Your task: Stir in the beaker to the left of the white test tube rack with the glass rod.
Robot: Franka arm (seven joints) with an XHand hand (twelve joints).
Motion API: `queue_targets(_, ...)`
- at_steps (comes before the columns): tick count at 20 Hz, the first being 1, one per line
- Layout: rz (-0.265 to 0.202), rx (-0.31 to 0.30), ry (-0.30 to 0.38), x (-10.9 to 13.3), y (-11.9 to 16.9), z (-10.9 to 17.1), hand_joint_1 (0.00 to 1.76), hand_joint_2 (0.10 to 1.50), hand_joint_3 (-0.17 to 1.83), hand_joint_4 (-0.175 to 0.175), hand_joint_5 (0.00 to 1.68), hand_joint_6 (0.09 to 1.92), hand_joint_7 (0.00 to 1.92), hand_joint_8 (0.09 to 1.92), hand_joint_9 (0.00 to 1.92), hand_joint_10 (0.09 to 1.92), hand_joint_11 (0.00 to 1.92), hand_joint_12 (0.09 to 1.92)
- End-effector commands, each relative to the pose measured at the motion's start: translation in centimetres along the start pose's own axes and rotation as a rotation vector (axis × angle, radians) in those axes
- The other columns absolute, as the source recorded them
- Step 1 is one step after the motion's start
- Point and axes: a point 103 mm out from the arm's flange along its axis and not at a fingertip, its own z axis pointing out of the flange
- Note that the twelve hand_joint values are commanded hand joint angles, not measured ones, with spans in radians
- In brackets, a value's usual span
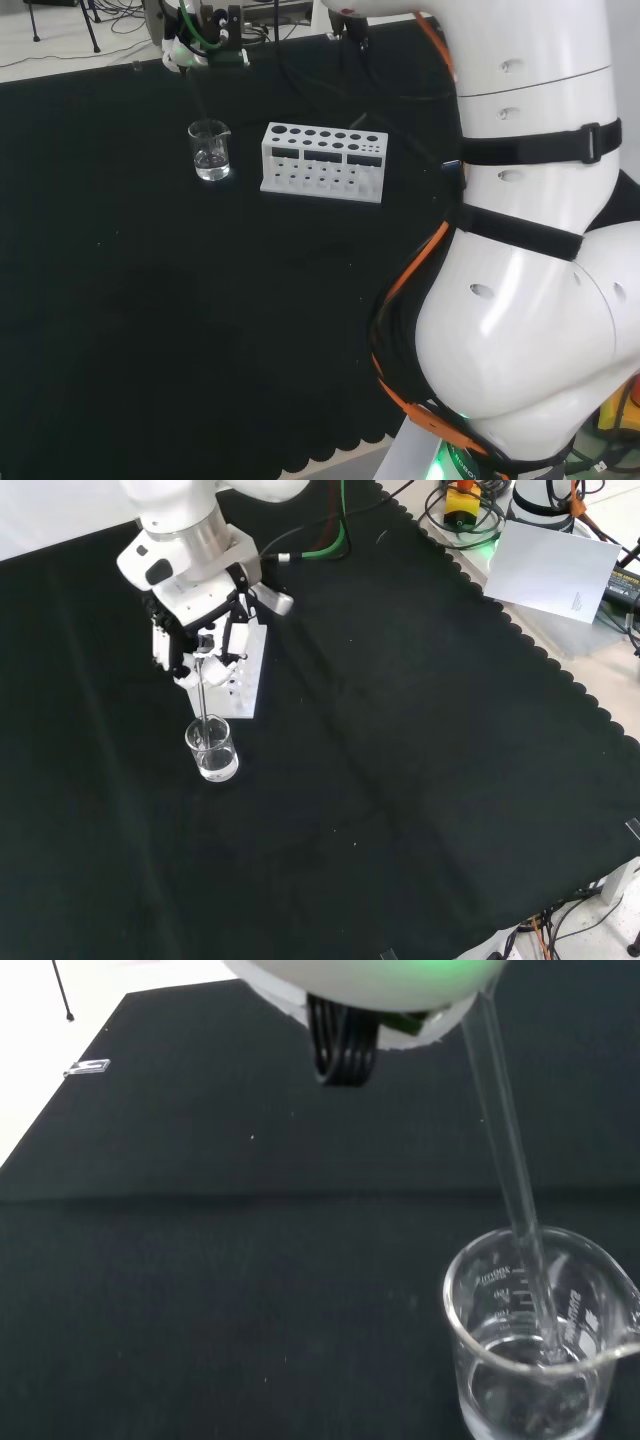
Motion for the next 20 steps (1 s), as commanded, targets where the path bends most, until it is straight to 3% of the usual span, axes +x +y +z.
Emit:
queue_targets(1,-0.012,-0.003,-0.013,0.5,-2.8,-0.5,1.30,0.70,0.74,-0.175,1.12,0.68,1.12,1.26,1.65,0.90,1.62,0.73)
queue_targets(7,-0.038,0.011,-0.017,2.5,-3.0,0.4,1.30,0.70,0.74,-0.175,1.12,0.68,1.12,1.26,1.65,0.90,1.62,0.73)
queue_targets(12,-0.055,0.019,-0.025,4.6,-1.5,1.4,1.30,0.70,0.74,-0.175,1.13,0.68,1.12,1.26,1.65,0.90,1.62,0.73)
queue_targets(20,-0.048,0.019,-0.038,4.8,-0.1,1.7,1.30,0.70,0.74,-0.175,1.13,0.68,1.12,1.26,1.65,0.90,1.62,0.73)
